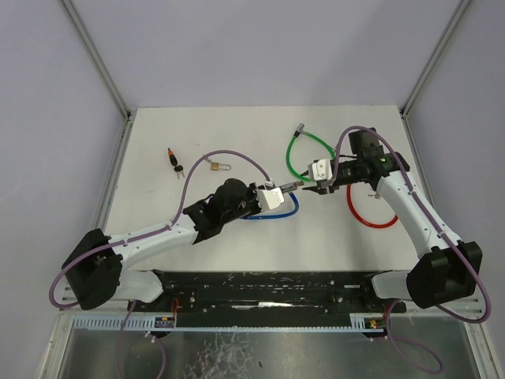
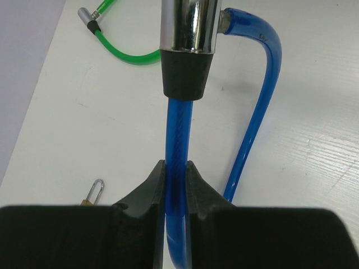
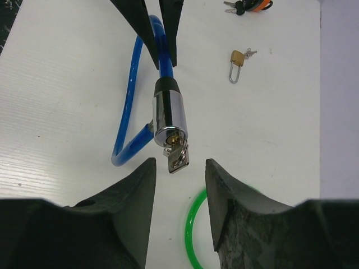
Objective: Lock with the key
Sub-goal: Lock the lock.
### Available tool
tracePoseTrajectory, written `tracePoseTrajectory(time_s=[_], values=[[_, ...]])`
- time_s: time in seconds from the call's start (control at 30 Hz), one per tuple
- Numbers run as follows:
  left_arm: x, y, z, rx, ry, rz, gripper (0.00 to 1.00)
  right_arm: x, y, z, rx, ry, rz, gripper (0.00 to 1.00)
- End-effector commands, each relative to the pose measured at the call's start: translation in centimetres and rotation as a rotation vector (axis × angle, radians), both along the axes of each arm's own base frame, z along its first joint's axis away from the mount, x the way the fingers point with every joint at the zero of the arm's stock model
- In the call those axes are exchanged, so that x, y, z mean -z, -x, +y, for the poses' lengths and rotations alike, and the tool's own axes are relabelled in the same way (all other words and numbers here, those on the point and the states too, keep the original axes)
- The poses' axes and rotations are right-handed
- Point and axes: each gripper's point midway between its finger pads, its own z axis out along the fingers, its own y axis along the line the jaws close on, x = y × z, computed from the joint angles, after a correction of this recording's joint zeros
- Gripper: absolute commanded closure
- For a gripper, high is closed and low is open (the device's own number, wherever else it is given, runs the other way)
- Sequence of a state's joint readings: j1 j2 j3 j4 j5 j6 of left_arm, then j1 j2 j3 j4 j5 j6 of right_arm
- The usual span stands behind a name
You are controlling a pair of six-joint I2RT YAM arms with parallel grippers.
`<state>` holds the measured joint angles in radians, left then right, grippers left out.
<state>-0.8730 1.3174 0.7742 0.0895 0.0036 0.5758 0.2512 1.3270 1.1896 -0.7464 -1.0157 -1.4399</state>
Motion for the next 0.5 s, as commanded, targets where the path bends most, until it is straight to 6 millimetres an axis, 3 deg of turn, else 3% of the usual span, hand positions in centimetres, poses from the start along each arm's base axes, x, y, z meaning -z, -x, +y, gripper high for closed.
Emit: tracePoseTrajectory(time_s=[0.0,0.47], values=[[0.79,0.4,-0.2,0.015,-0.009,0.051,1.0,-1.17,-0.16,0.3,-0.008,0.009,-0.02,0.55],[0.73,0.42,-0.26,0.018,-0.008,0.053,1.0,-0.64,0.06,0.47,-0.039,0.051,-0.085,0.86]])
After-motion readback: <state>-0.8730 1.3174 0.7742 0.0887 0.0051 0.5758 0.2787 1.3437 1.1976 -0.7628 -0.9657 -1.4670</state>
